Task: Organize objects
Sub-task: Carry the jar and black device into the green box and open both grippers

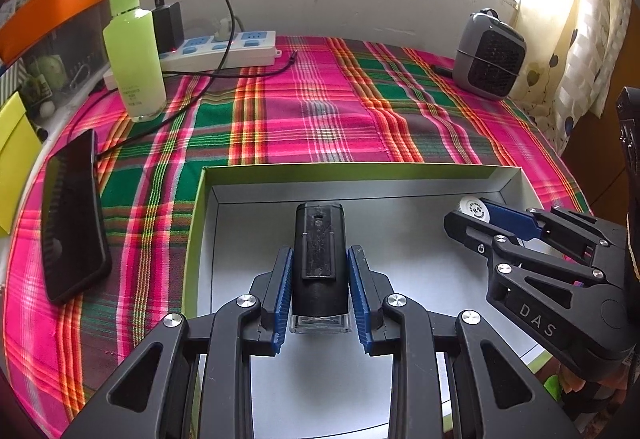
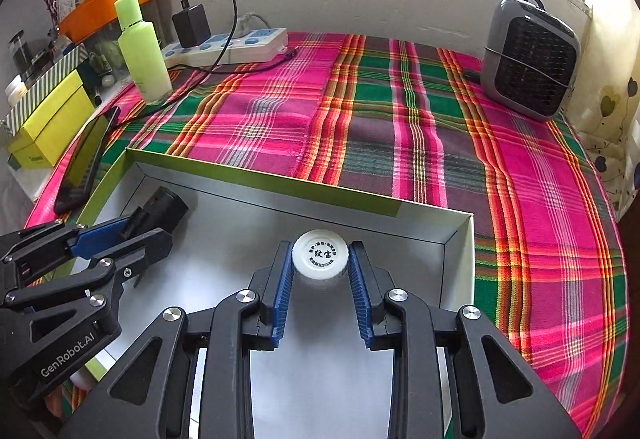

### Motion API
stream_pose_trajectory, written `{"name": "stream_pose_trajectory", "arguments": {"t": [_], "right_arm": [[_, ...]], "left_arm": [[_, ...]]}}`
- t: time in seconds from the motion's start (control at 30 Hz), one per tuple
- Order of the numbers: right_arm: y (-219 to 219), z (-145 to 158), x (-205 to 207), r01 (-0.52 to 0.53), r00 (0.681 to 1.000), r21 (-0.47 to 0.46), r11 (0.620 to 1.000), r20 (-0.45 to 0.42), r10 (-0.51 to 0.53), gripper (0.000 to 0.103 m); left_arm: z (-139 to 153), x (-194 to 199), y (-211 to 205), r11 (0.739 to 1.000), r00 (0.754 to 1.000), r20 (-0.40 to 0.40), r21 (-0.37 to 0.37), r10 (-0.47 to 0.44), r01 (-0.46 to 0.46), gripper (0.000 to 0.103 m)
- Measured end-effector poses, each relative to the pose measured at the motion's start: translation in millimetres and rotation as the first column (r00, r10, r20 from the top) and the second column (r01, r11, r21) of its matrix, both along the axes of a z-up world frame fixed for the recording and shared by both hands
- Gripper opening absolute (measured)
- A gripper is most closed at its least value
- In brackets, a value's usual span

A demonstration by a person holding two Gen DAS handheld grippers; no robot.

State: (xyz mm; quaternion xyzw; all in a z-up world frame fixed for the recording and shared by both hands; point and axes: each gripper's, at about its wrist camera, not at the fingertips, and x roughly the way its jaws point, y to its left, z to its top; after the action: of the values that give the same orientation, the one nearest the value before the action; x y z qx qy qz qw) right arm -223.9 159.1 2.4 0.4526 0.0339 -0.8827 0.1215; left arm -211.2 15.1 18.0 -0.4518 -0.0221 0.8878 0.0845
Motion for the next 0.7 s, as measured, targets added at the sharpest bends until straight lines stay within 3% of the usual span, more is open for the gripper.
{"name": "stream_pose_trajectory", "arguments": {"t": [0.6, 0.7], "right_arm": [[-0.8, -3.1, 0.9, 0.003, 1.0, 0.019, 1.0, 0.008, -0.003, 0.029], [-1.5, -1.9, 3.8, 0.004, 1.0, 0.02, 1.0, 0.0, -0.004, 0.037]], "left_arm": [[-2.6, -0.5, 1.9, 1.0, 1.0, 0.01, -0.005, 0.001, -0.001, 0.026], [-1.8, 0.5, 2.2, 1.0, 1.0, 0.008, -0.002, 0.0, 0.0, 0.028]]}}
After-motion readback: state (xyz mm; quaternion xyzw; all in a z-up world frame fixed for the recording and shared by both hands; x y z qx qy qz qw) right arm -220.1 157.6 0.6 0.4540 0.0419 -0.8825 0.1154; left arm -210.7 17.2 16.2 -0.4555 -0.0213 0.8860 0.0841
